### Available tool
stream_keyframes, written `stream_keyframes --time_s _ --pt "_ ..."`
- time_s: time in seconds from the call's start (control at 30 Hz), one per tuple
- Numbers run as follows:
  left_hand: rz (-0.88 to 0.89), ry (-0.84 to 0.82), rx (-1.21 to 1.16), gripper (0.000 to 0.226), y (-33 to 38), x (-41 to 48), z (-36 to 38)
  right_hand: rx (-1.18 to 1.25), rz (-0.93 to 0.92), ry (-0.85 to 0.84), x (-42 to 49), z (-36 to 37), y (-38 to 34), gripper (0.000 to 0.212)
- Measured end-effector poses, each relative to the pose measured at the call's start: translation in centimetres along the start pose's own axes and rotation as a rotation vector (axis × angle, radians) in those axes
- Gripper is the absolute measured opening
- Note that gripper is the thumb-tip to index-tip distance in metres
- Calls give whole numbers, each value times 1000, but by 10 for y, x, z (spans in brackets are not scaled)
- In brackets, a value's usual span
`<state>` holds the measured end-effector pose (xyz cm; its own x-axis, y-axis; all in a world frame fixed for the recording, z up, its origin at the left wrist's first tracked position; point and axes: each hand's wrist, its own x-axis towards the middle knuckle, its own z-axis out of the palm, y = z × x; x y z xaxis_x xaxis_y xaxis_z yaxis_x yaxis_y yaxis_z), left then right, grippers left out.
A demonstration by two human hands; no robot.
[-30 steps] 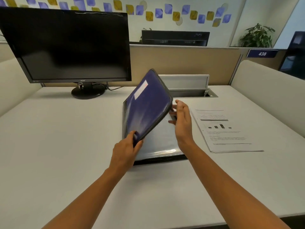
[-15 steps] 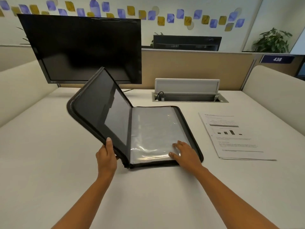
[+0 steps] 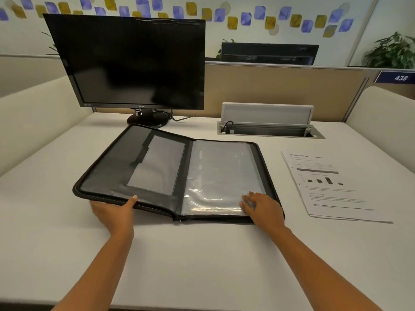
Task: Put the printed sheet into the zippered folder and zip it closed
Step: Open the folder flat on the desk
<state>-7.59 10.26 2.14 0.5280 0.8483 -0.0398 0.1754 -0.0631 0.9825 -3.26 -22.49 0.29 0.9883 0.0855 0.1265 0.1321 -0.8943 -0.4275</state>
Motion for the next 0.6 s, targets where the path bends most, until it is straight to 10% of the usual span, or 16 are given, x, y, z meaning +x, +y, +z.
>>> stream_keyframes --time_s 0.23,0.4,0.6 --pt "264 74 510 119 7 7 3 21 -5 78 0 -1 -6 31" --pt "642 -314 1071 76 6 10 22 31 -1 114 -1 -1 -8 28" --pt "589 -585 1230 68 -9 14 33 29 31 108 -2 -1 -8 28"
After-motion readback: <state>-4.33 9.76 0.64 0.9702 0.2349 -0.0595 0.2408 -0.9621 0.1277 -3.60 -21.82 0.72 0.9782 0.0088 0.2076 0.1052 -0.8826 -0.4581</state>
